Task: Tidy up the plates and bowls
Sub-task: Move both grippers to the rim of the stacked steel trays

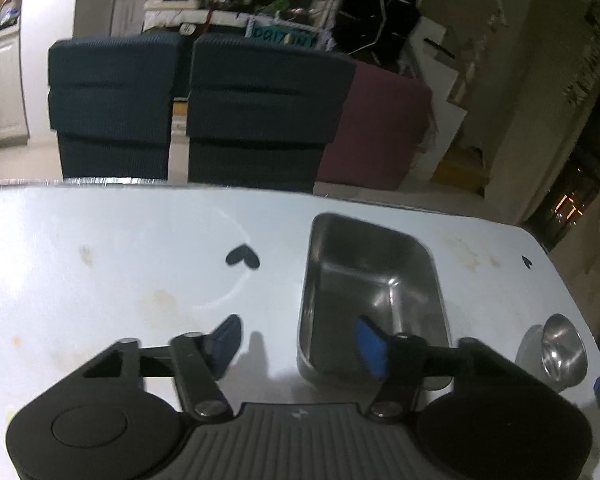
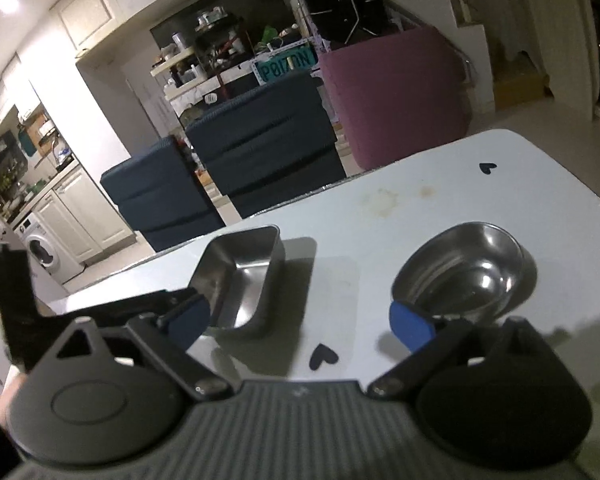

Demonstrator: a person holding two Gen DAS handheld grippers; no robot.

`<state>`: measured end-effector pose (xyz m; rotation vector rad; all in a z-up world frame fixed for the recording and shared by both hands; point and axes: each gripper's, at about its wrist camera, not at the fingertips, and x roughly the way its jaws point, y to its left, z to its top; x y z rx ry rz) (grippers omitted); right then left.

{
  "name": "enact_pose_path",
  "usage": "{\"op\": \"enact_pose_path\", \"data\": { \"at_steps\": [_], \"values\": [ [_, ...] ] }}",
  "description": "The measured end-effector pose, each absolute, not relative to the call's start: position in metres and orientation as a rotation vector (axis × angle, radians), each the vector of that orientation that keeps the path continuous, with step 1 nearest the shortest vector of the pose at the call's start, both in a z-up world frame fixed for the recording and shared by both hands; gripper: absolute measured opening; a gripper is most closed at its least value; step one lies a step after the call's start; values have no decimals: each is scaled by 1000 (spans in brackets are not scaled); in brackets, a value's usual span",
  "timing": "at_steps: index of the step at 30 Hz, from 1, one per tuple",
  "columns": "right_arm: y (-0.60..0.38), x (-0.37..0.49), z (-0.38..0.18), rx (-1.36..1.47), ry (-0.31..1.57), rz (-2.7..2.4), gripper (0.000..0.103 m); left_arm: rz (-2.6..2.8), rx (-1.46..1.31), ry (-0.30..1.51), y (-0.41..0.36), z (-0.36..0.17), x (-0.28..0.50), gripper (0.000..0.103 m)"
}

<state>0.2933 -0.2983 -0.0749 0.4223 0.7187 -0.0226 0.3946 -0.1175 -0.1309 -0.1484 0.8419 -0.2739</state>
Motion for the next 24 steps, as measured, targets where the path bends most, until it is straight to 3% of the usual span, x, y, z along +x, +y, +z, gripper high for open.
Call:
{"op": "enact_pose_path", "data": {
  "at_steps": [4, 6, 8, 13, 16, 24],
  "values": [
    [-293, 298, -84, 382, 742, -20, 96, -284, -171, 853, -115, -136, 388, 39],
    [-292, 299, -88, 384, 760, -23, 92, -299, -204, 854, -114, -136, 385, 24],
    [-295, 300, -90, 415, 772, -20, 89, -310, -214, 856, -116, -134, 381, 19],
    [-298, 301, -92, 487, 791, -7, 79, -327, -305, 919, -118, -132, 369, 19],
    [-300, 301, -95, 535, 808, -10, 75, -333, -438, 974, -119, -136, 359, 19],
    [-301, 306, -103, 634, 852, -47, 70, -481, -434, 1000, -154, -132, 339, 21]
  ]
}}
